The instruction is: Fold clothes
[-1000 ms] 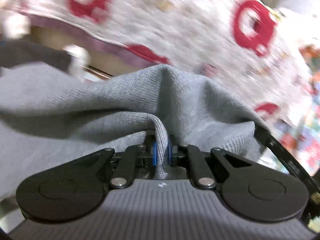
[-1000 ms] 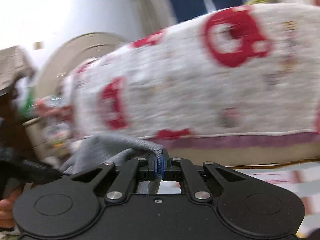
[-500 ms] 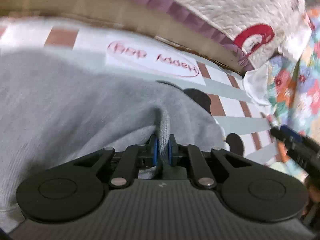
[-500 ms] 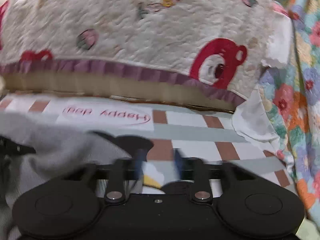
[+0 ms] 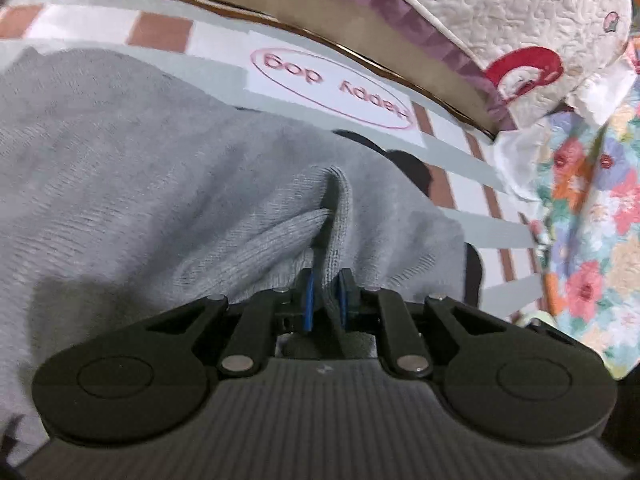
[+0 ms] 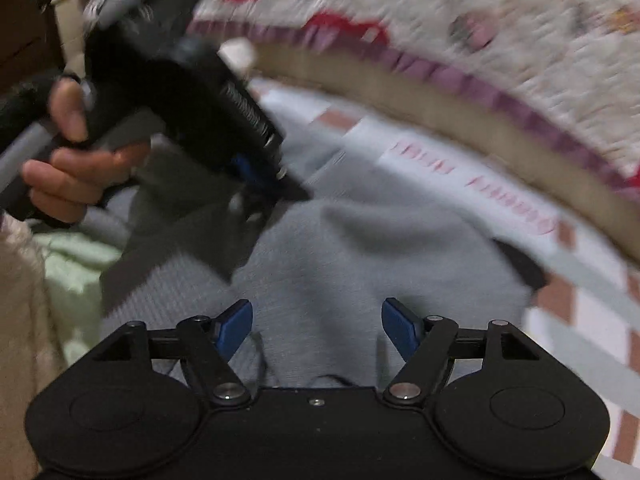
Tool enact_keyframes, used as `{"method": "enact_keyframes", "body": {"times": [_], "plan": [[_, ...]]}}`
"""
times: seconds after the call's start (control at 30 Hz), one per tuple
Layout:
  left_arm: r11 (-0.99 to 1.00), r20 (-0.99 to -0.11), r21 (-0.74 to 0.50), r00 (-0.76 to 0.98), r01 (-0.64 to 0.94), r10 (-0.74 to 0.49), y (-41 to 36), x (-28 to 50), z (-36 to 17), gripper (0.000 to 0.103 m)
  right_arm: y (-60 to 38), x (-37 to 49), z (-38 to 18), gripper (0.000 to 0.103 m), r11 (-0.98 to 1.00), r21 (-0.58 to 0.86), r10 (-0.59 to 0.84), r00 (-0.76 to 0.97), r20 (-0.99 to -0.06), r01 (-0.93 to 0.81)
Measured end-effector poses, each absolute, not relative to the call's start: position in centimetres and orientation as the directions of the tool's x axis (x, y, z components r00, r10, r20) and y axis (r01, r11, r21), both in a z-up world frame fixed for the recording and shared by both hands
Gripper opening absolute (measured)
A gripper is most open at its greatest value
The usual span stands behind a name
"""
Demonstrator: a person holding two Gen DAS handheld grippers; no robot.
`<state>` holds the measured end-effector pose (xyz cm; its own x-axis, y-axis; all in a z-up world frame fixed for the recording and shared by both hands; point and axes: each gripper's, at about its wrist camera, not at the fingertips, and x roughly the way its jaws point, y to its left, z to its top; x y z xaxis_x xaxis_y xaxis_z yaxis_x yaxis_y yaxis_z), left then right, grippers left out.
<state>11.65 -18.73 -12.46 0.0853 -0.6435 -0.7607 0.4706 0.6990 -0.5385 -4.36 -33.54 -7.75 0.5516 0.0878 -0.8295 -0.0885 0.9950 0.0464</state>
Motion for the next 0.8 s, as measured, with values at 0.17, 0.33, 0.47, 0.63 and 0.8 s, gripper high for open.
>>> {"method": "enact_keyframes", "body": {"times": [0.17,0.33,0.47,0.63,0.8], "plan": [[0.758,-0.719,-0.416,0.329,0.502,-0.612,-15.7,11.9,-7.8,0.012,-35.0,-1.5,-8.6,0.074,0.835,0.541,0.449,0.451,-0.771,0.095],[0.838,-0.761,-0.364,0.389,0.407,-0.519,-12.1,14.0,-8.4,0.012,-32.7,-0.2,-10.3,0.076,0.888,0.457,0.405,0.373,-0.835,0.059],[0.887,-0.803,-0.384,0.381,0.254,-0.457,-8.5,16.3,-11.1,0.012,-33.2,-0.8,-14.1,0.082,0.804,0.517,0.425,0.325,-0.845,0.294],[0.921,-0.814,-0.315,0.434,0.228,-0.386,-5.3,15.6,-11.7,0.013,-33.0,-1.3,-12.8,0.08,0.821,0.518,0.364,0.48,-0.798,0.239],[0.907,-0.783,-0.345,0.458,0.241,-0.42,-2.6,13.4,-11.4,0.028,-32.7,-3.6,-8.4,0.002,0.922,0.387,0.243,0.736,-0.633,0.029]]}}
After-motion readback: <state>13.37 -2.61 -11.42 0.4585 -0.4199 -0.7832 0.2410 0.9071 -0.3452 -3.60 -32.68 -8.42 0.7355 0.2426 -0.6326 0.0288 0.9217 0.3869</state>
